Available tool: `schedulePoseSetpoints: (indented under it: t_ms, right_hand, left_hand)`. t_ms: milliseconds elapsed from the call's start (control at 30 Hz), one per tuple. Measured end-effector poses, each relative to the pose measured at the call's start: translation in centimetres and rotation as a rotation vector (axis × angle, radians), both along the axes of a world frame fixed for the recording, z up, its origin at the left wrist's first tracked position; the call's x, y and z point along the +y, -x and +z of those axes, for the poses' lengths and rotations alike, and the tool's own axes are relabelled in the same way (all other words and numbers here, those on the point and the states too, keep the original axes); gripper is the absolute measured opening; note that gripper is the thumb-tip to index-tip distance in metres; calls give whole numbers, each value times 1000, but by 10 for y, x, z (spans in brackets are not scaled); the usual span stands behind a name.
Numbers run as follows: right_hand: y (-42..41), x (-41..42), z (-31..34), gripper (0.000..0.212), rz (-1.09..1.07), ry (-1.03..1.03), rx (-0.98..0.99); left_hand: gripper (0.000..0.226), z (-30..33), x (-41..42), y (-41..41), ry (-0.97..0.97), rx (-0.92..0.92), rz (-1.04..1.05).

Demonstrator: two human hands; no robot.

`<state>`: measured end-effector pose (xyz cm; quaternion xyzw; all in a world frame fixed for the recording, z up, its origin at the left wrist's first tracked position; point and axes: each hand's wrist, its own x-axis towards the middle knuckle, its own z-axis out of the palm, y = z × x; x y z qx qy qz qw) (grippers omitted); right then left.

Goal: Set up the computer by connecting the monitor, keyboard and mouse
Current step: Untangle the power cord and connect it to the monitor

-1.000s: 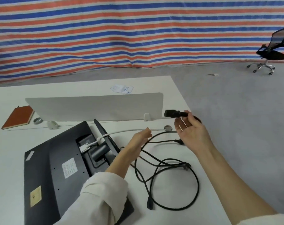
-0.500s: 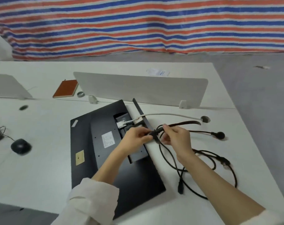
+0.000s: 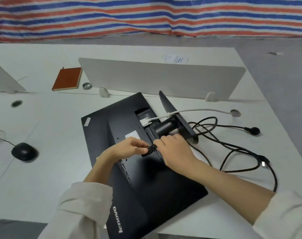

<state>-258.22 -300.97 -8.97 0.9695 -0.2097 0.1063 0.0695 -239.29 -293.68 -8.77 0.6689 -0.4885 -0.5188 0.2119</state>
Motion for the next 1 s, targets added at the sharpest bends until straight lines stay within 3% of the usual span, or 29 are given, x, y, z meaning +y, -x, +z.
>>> schedulePoseSetpoints:
  t_ms: [67,200,333,467,733,1000]
  right_hand:
    - [-14,6,-3,28,-55,-182,174]
    - [-21,18,-22,26,-246,-427,172]
    - [-6,12,-53,20,-449,-551,86]
    - [10,-18,-66,17,-697,-666,38]
    - [-3,-44,-77,31,-514,-667,114]
    - [-13,-69,-73,26,-383,-711,165]
  left_hand:
    - [13,-12,1,-5,-12,-14,58]
    - [4,-41,4,-1,33,48,265]
    - [20,-69,1,10,148,-201,484]
    - [33,-84,3,16,75,-488,630]
    - [50,-103,11,25,-60,-552,857]
    - [54,-114,4,30,-97,-594,970]
